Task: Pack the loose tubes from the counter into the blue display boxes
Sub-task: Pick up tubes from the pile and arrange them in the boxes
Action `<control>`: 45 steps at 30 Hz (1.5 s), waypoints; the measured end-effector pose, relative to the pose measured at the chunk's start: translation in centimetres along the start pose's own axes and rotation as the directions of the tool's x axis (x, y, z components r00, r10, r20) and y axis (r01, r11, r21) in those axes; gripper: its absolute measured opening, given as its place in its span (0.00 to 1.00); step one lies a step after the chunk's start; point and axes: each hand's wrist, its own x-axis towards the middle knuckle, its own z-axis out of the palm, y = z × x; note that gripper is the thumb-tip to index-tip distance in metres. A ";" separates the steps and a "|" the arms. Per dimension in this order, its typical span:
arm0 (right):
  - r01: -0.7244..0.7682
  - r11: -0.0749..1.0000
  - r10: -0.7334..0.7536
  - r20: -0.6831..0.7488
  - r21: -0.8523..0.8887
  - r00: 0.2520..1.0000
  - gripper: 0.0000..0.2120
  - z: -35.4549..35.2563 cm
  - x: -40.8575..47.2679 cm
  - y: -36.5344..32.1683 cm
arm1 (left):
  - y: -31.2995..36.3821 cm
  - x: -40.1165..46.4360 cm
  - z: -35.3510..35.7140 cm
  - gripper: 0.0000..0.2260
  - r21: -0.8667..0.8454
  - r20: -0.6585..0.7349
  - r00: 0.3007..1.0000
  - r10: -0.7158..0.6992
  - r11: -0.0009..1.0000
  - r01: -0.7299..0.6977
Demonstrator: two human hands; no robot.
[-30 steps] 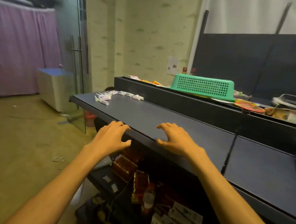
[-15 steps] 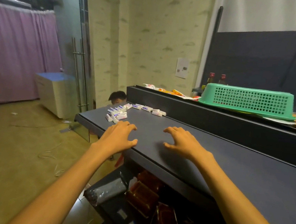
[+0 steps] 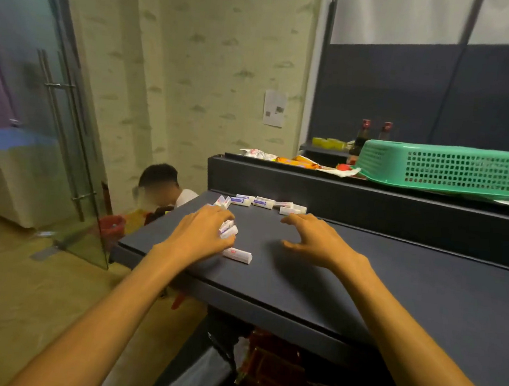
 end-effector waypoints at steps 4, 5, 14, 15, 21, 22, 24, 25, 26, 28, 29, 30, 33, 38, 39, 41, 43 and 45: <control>-0.076 0.997 0.076 0.009 0.007 0.997 0.26 0.7 1.8 -1.0 | -2.8 3.0 1.0 0.22 -0.059 0.033 0.998 0.047 0.997 -0.045; -0.096 0.995 0.096 0.009 0.007 0.995 0.26 0.7 2.1 -1.1 | -3.2 3.8 1.2 0.22 -0.069 0.039 0.997 0.064 0.996 -0.062; -0.238 0.971 0.239 0.013 -0.032 0.971 0.26 0.8 5.2 1.5 | -4.7 12.0 3.7 0.21 -0.114 0.059 0.979 0.195 0.976 -0.188; -0.243 0.969 0.244 0.011 -0.038 0.970 0.25 0.7 5.5 2.0 | -4.7 12.9 4.1 0.21 -0.107 0.063 0.978 0.201 0.975 -0.194; -0.243 0.969 0.244 0.004 -0.031 0.970 0.24 -0.1 7.5 4.2 | -5.1 17.5 6.1 0.18 -0.017 0.131 0.972 0.196 0.981 -0.196; -0.234 0.972 0.234 -0.003 -0.031 0.972 0.23 -0.3 7.8 4.5 | -5.2 18.1 6.5 0.18 0.002 0.152 0.970 0.189 0.982 -0.191; -0.214 0.976 0.213 -0.018 -0.033 0.977 0.22 -0.5 8.1 5.0 | -5.2 18.9 7.1 0.18 0.025 0.181 0.969 0.170 0.984 -0.177; -0.205 0.978 0.204 -0.019 -0.032 0.979 0.22 -0.6 8.2 5.1 | -5.2 19.2 7.3 0.18 0.031 0.188 0.968 0.163 0.985 -0.172; -0.197 0.980 0.196 -0.020 -0.033 0.980 0.22 -0.6 8.3 5.4 | -5.2 19.5 7.6 0.17 0.040 0.190 0.969 0.159 0.985 -0.170; -0.185 0.982 0.184 -0.025 -0.035 0.983 0.22 -0.7 8.4 5.9 | -5.1 19.9 7.9 0.16 0.070 0.186 0.970 0.158 0.982 -0.174; -0.181 0.983 0.180 -0.026 -0.031 0.983 0.22 -0.7 8.4 6.1 | -5.1 20.0 8.1 0.16 0.084 0.186 0.970 0.159 0.981 -0.177; -0.175 0.984 0.174 -0.025 -0.028 0.984 0.23 -0.7 8.4 6.3 | -5.1 20.0 8.2 0.15 0.092 0.184 0.970 0.158 0.980 -0.177; -0.162 0.987 0.162 -0.019 -0.021 0.987 0.23 -0.5 8.4 6.7 | -5.1 19.7 8.3 0.12 0.073 0.175 0.970 0.166 0.981 -0.181; -0.153 0.988 0.153 -0.007 -0.004 0.988 0.21 -0.2 8.6 7.1 | -5.0 19.1 7.9 0.10 -0.145 0.125 0.977 0.175 0.977 -0.157; -0.155 0.988 0.155 -0.004 0.002 0.988 0.21 -0.2 8.7 7.2 | -5.0 19.0 7.7 0.11 -0.211 0.101 0.978 0.183 0.965 -0.159; -0.163 0.986 0.163 -0.001 0.013 0.987 0.21 -0.3 9.0 7.2 | -4.8 19.0 7.2 0.11 -0.340 0.050 0.980 0.194 0.926 -0.166; -0.171 0.985 0.171 -0.001 0.022 0.985 0.21 -0.3 9.4 7.2 | -4.7 18.7 6.4 0.12 -0.438 0.017 0.983 0.182 0.885 -0.156; -0.176 0.984 0.176 0.001 0.025 0.984 0.22 -0.2 9.7 7.2 | -4.9 18.7 5.8 0.11 -0.518 0.001 0.985 0.170 0.843 -0.145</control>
